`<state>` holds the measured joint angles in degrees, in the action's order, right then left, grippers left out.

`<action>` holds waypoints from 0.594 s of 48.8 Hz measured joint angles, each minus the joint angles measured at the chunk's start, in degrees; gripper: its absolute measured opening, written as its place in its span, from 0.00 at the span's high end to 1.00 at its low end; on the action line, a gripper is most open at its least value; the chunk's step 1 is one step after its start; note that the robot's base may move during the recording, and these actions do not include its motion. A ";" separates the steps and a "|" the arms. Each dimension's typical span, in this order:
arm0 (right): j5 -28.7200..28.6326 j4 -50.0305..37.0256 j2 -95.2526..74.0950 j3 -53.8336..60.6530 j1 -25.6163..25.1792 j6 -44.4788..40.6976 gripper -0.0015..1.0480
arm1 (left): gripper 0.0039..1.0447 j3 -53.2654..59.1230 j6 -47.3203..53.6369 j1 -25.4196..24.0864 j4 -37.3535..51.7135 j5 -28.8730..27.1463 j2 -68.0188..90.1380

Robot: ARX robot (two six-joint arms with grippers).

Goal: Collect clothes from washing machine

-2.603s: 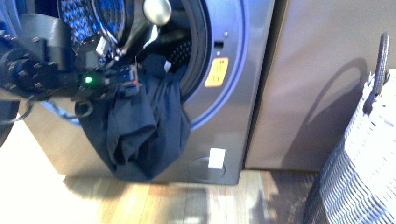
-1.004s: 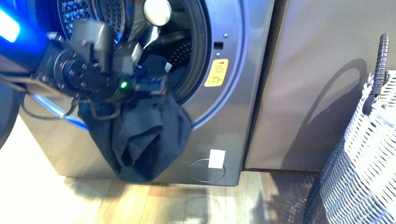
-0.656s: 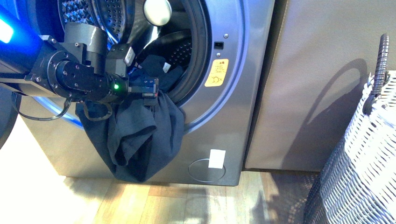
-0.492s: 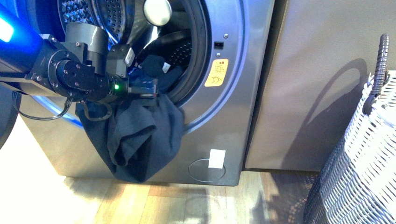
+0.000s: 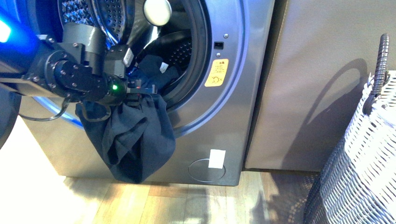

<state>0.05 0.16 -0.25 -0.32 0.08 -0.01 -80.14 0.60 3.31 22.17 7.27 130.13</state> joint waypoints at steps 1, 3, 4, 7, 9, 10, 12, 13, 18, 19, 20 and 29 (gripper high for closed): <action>-0.02 0.00 0.00 0.00 0.00 0.00 0.07 | 0.88 0.33 -0.04 -0.04 0.17 0.11 -0.22; -0.02 0.00 0.00 0.00 0.00 0.00 0.07 | 0.88 1.70 -0.24 -0.33 1.01 0.72 -1.03; 0.00 0.00 0.00 0.00 0.00 0.00 0.07 | 0.88 2.43 -0.35 -0.48 1.46 1.05 -1.44; -0.02 0.00 0.00 0.00 0.00 0.00 0.07 | 0.88 4.52 -0.46 -0.83 2.60 1.95 -2.84; 0.00 0.00 0.00 0.00 0.00 0.00 0.07 | 0.88 6.91 -0.61 -1.27 3.78 2.99 -4.59; -0.02 0.00 0.00 0.00 0.00 0.00 0.07 | 0.88 8.41 -0.61 -1.51 4.50 3.50 -5.79; -0.02 0.00 0.00 0.00 0.00 0.00 0.07 | 0.88 11.19 -0.59 -1.90 5.88 4.70 -7.96; -0.02 0.00 0.00 0.00 0.00 0.00 0.07 | 0.88 12.92 -0.59 -2.14 6.80 5.38 -9.40; -0.02 0.00 0.00 0.00 0.00 0.00 0.07 | 0.88 19.74 -0.17 -3.10 9.73 7.91 -15.80; -0.02 0.00 0.00 0.00 0.00 0.02 0.07 | 0.88 20.76 -0.11 -3.30 10.12 8.33 -16.92; 0.00 0.00 0.00 0.00 0.00 0.02 0.07 | 0.88 21.75 -0.02 -3.41 10.45 8.76 -18.08; -0.02 0.00 0.00 0.00 0.00 0.00 0.07 | 0.89 27.98 1.33 -4.46 11.47 13.03 -27.95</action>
<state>0.03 0.16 -0.25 -0.32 0.08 -0.01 -52.16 1.93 -1.15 33.65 20.29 102.17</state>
